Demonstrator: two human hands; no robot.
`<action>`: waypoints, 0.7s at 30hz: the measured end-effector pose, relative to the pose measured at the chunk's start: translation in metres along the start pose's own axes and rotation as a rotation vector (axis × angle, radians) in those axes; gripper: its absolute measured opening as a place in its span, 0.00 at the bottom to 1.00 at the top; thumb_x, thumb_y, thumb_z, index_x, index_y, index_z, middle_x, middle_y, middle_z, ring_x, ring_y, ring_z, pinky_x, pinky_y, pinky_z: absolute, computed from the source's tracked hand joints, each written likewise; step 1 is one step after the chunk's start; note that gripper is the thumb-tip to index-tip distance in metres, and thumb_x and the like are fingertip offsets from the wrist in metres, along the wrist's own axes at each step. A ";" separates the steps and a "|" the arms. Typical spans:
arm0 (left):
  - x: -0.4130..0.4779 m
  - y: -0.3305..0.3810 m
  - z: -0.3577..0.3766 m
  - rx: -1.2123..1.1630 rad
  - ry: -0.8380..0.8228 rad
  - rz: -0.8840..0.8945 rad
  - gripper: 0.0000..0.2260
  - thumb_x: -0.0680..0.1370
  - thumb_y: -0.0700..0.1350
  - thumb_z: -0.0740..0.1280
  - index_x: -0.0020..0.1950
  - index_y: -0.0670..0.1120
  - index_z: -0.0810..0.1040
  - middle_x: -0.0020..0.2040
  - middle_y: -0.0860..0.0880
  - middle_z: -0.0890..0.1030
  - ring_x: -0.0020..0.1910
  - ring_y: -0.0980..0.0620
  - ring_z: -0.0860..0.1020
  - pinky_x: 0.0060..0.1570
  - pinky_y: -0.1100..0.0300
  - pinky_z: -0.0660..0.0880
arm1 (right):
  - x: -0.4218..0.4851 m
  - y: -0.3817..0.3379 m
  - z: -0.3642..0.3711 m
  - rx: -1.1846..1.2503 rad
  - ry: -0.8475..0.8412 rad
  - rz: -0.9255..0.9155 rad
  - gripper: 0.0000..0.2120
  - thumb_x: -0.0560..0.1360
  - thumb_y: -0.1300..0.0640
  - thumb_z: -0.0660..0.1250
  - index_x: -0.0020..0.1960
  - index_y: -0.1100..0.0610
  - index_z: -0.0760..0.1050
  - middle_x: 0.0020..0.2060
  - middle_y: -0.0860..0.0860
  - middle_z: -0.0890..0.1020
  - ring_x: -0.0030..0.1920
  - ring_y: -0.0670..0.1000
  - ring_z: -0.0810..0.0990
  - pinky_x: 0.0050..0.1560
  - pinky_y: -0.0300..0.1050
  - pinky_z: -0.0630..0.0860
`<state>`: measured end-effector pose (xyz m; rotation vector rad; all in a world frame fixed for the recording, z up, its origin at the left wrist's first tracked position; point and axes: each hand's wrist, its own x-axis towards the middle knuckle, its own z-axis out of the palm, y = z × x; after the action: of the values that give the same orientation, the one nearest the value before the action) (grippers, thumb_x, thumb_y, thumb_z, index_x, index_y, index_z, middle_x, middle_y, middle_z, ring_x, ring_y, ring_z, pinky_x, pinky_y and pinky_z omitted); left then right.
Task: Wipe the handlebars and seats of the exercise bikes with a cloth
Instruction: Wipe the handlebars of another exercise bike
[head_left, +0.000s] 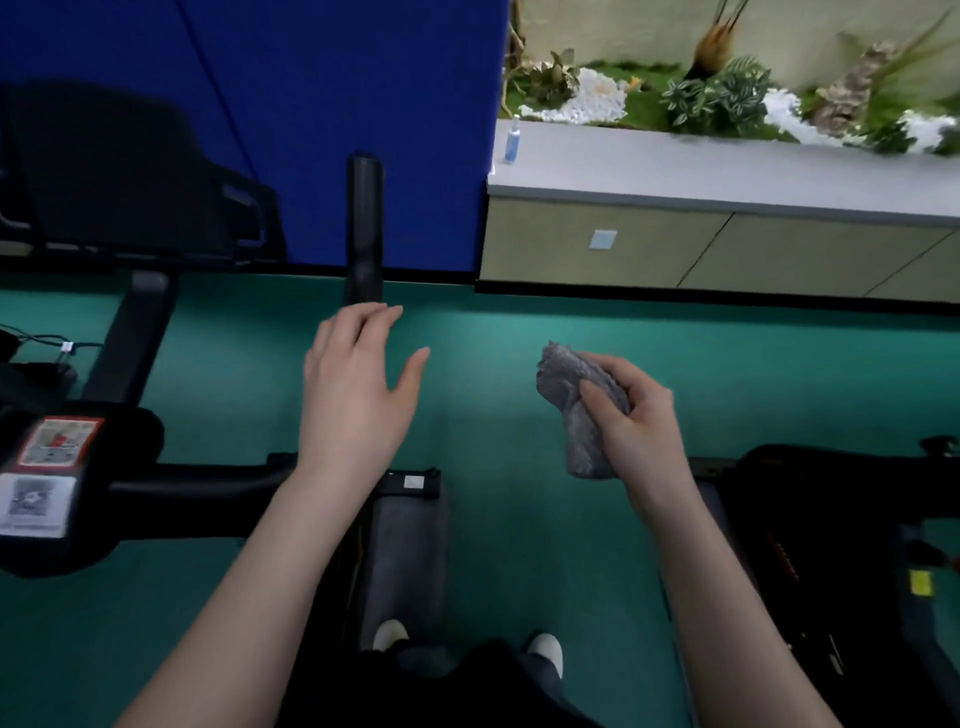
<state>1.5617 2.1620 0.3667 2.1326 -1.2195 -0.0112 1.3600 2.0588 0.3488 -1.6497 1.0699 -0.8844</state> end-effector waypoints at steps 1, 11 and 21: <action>-0.005 0.014 0.007 0.030 0.002 0.032 0.18 0.76 0.46 0.68 0.65 0.41 0.74 0.61 0.45 0.75 0.63 0.45 0.70 0.64 0.52 0.63 | -0.004 0.006 -0.017 -0.015 0.002 0.003 0.16 0.75 0.67 0.64 0.48 0.45 0.78 0.45 0.43 0.83 0.46 0.42 0.80 0.50 0.35 0.74; -0.062 0.139 0.131 -0.084 -0.436 0.134 0.19 0.77 0.49 0.66 0.66 0.43 0.73 0.61 0.48 0.75 0.62 0.49 0.73 0.65 0.55 0.67 | -0.076 0.076 -0.203 -0.043 0.210 0.188 0.12 0.75 0.71 0.63 0.53 0.59 0.79 0.48 0.53 0.83 0.47 0.43 0.80 0.49 0.31 0.74; -0.068 0.161 0.185 -0.014 -0.639 0.105 0.24 0.77 0.55 0.64 0.70 0.45 0.69 0.67 0.49 0.72 0.66 0.50 0.70 0.67 0.55 0.65 | -0.087 0.122 -0.269 -0.065 0.366 0.382 0.12 0.77 0.68 0.62 0.57 0.61 0.78 0.51 0.57 0.82 0.54 0.57 0.80 0.60 0.63 0.74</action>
<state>1.3416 2.0592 0.2913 2.1151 -1.6724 -0.6974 1.0560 2.0327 0.3043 -1.2956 1.6165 -0.9189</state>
